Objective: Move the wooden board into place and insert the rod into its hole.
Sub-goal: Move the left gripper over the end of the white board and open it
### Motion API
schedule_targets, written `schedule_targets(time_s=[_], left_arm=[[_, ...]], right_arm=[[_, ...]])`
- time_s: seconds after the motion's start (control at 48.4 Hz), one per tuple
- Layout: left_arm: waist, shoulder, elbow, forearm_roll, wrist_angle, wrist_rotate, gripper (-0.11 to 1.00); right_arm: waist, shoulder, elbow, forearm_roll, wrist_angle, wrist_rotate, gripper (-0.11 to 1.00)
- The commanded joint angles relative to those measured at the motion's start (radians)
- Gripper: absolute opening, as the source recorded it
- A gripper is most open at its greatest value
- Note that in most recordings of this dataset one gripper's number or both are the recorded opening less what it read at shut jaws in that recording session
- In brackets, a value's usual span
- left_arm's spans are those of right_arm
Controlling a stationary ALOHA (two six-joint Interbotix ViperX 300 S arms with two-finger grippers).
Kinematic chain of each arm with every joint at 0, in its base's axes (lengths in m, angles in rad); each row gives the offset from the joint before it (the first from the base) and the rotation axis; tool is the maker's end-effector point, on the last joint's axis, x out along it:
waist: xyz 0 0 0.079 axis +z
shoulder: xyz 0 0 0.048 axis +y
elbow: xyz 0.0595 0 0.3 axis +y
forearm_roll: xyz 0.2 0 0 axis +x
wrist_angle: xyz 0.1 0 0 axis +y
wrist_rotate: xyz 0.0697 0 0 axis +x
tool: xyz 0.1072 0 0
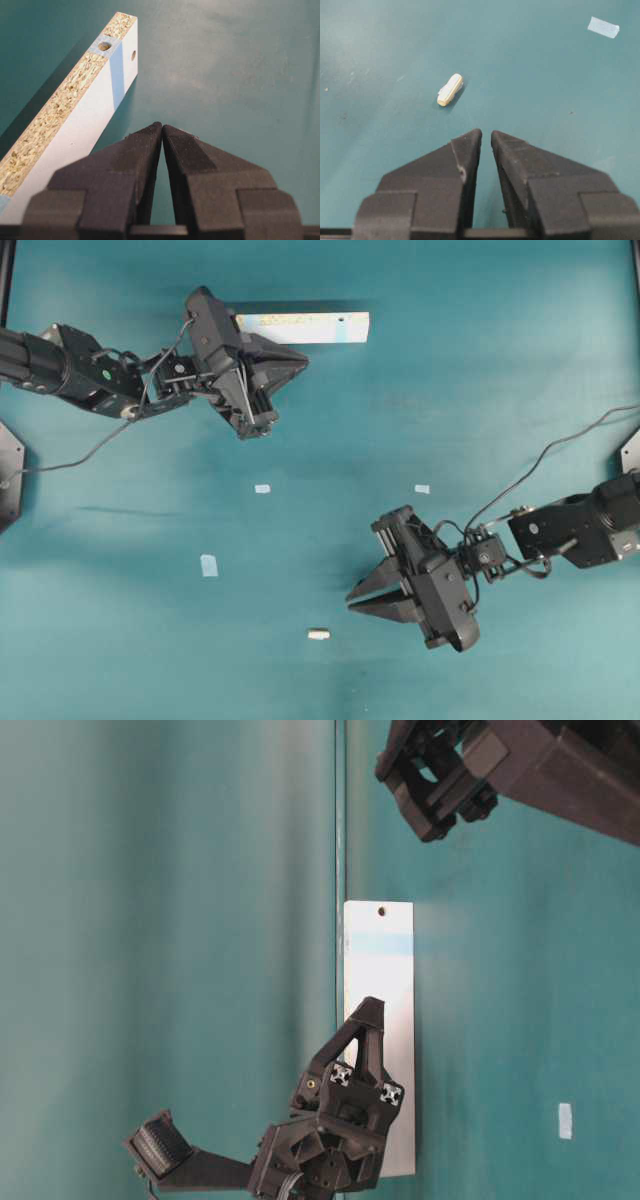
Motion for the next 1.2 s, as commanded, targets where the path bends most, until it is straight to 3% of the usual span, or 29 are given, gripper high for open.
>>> schedule_targets(time_s=[0.0, 0.041, 0.103, 0.186, 0.413, 0.6, 0.662, 0.786, 0.972, 1.034, 1.178], left_arm=[[-0.005, -0.048, -0.029, 0.035, 0.052, 0.002, 0.16], [-0.005, -0.063, -0.038, 0.035, 0.1, 0.0, 0.13], [-0.005, -0.094, -0.057, 0.035, 0.183, 0.0, 0.02], [-0.005, -0.146, -0.081, 0.035, 0.304, 0.002, 0.0], [-0.005, -0.262, -0.107, 0.04, 0.54, 0.014, 0.0], [0.005, -0.333, -0.078, 0.043, 0.594, 0.031, 0.01], [0.009, -0.353, -0.066, 0.044, 0.595, 0.057, 0.11], [0.04, -0.39, -0.034, 0.048, 0.6, 0.195, 0.43], [0.109, -0.425, -0.014, 0.043, 0.612, 0.408, 0.85], [0.13, -0.428, -0.014, 0.044, 0.621, 0.437, 0.87], [0.175, -0.42, -0.012, 0.044, 0.658, 0.445, 0.9]], right_arm=[[0.012, -0.032, -0.017, -0.005, -0.006, 0.009, 0.24], [0.012, -0.044, -0.02, -0.005, 0.014, 0.009, 0.22], [0.014, -0.074, -0.029, -0.005, 0.054, 0.015, 0.1], [0.02, -0.129, -0.044, -0.005, 0.123, 0.023, 0.0], [0.028, -0.23, -0.055, -0.005, 0.325, 0.028, -0.01], [0.028, -0.264, -0.058, -0.005, 0.394, 0.032, 0.0], [0.028, -0.268, -0.063, -0.005, 0.4, 0.032, 0.0], [0.028, -0.268, -0.069, -0.005, 0.419, 0.032, 0.19], [0.021, -0.27, -0.097, -0.005, 0.486, 0.032, 0.74], [0.02, -0.268, -0.104, -0.005, 0.506, 0.032, 0.87], [0.014, -0.268, -0.12, -0.005, 0.535, 0.032, 0.86]])
